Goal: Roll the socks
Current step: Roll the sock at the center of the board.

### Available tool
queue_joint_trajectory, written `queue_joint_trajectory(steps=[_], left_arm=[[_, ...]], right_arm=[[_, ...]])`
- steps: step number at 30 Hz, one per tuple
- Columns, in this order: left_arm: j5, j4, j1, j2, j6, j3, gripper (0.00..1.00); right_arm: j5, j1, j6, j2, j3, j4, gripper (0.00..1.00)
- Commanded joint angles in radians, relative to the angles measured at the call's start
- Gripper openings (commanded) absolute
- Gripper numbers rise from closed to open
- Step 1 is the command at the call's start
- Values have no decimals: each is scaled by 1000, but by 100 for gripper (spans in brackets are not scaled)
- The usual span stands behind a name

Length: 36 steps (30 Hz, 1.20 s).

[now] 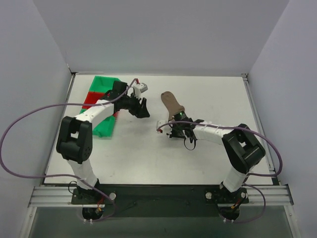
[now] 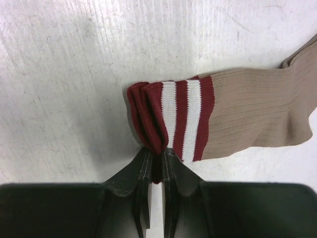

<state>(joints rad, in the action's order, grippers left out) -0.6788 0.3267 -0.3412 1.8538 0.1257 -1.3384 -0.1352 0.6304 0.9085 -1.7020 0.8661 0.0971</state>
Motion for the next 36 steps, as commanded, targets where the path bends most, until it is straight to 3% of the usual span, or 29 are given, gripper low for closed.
queue_joint_trajectory(steps=[1,5,10,18,36], left_arm=[[-19,-159,7,-128,-15,100,66],[5,-270,13,-192,-1,194,65],[22,-458,33,-281,-17,359,54],[13,-525,19,-320,69,441,52],[335,-604,-266,-280,324,479,48]], right_arm=[[-33,-23,-42,-50,39,-218,0],[-95,-52,-71,-79,126,-336,0],[-191,-112,-103,-142,272,-485,0],[-381,-225,-134,-316,557,-753,0],[-604,-301,-145,-702,1155,-1292,0]])
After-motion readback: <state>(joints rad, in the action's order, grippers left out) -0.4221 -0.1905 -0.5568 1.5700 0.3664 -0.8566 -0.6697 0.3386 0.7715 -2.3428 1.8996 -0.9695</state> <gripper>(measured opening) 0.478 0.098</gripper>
